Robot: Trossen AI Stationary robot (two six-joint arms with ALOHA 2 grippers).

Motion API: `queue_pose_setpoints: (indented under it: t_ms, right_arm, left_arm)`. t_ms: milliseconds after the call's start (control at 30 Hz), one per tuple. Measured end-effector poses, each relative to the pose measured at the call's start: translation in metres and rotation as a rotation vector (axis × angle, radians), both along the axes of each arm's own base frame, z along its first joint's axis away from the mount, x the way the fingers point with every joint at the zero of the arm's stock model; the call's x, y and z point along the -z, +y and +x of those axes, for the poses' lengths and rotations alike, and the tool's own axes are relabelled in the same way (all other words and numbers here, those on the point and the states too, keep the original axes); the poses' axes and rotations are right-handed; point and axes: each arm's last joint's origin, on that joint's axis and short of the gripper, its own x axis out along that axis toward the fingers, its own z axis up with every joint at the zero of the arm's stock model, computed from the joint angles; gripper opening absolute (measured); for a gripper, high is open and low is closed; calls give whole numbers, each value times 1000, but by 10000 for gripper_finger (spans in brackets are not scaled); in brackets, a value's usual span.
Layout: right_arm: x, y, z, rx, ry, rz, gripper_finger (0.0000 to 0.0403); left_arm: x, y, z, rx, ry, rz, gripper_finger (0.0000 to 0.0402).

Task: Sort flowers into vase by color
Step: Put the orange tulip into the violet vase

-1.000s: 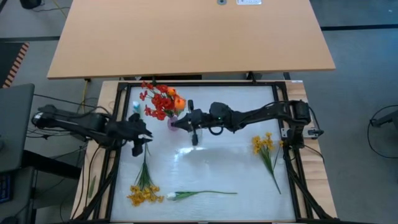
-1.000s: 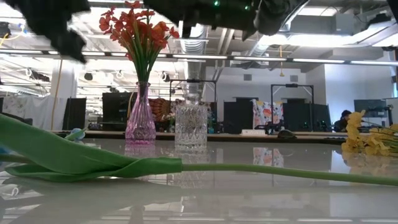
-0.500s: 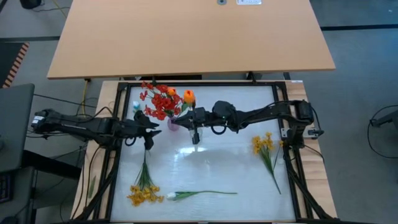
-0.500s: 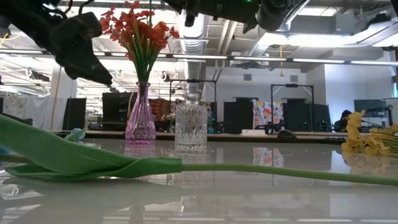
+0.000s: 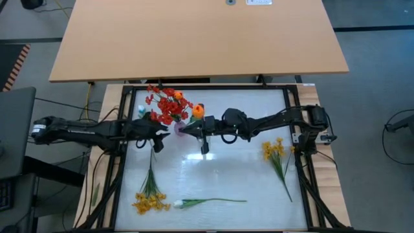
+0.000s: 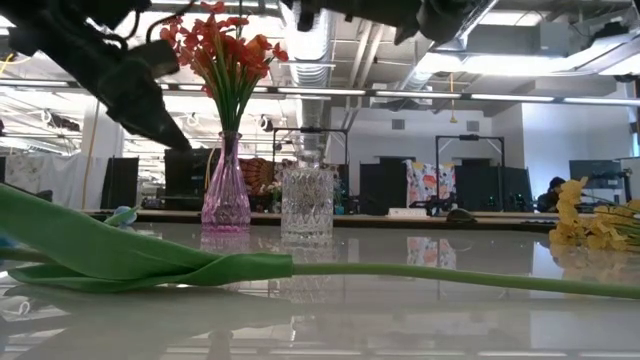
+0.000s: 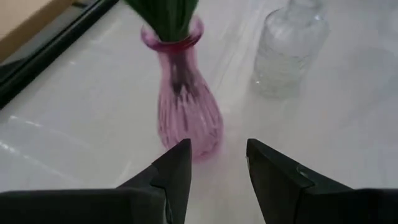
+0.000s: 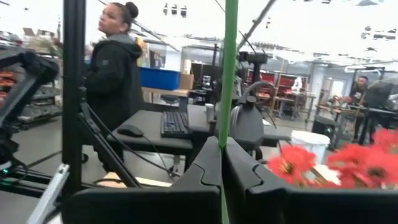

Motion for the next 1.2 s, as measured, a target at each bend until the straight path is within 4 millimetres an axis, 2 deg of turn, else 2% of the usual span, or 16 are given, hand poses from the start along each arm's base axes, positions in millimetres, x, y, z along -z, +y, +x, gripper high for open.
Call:
queue_pose_setpoints:
  t_ms: [200,467,667,800,867,1000,1100,1200]
  right_arm:
    - [24,3,-9,19,19,25,20]
    - [35,4,-14,162,23,24,20]
    - [37,-9,-14,250,21,-17,20]
    - [57,-27,-4,289,-2,36,20]
    - [66,-29,1,293,-42,53,20]
    - [72,-26,7,309,-133,83,20]
    - [81,-29,15,319,-133,101,20]
    - [78,-31,22,332,-162,102,20]
  left_arm:
    - [8,4,5,57,47,-80,151]
    - [15,14,7,20,97,-64,208]
    - [16,27,15,-26,63,-47,253]
    - [13,33,25,-5,2,23,265]
    - [14,36,28,-8,-5,50,265]
    - [19,40,33,-23,10,62,265]
    - [21,42,37,-21,0,69,265]
    - [23,44,42,-37,-25,56,265]
